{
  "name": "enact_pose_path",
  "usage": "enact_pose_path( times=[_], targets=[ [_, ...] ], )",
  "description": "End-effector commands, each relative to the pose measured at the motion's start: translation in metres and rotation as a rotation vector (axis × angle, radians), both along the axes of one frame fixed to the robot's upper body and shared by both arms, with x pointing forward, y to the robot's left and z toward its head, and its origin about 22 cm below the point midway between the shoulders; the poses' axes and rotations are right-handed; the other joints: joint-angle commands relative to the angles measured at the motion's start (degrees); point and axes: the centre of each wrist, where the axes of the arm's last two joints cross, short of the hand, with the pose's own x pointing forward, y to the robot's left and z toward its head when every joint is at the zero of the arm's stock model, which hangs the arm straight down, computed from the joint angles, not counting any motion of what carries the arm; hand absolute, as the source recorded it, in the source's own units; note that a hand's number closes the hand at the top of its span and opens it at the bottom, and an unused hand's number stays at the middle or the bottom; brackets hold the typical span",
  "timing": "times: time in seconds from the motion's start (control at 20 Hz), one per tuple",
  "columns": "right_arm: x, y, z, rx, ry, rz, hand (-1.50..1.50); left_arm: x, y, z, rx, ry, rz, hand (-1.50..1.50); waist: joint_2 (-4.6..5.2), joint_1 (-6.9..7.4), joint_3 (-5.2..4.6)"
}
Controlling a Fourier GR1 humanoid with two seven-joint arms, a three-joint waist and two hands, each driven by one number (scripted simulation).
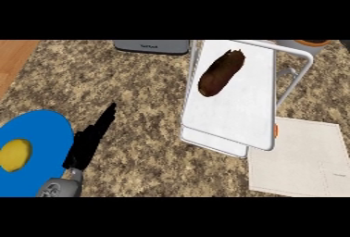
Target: Pick the sweet potato from the placemat and place it in the tiered shelf
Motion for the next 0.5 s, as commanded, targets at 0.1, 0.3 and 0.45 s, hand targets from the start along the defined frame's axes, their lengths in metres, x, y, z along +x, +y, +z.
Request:
enact_pose_path(
  times=[0.1,0.3,0.45],
  targets=[
    [-0.016,-0.054,0.009,-0.014,-0.052,-0.009,-1.50,0.003,0.000,0.003,-0.005,-0.007,-0.014,0.00,0.98,1.75,0.12],
    [-0.024,-0.076,-0.003,-0.031,-0.072,0.016,-1.50,0.007,-0.006,0.008,-0.008,-0.033,-0.022,0.00,1.21,1.98,0.22],
    [-0.027,-0.082,0.004,-0.045,-0.102,0.054,-1.50,0.006,-0.014,0.000,-0.003,-0.027,-0.040,0.00,1.57,2.13,0.21]
  ],
)
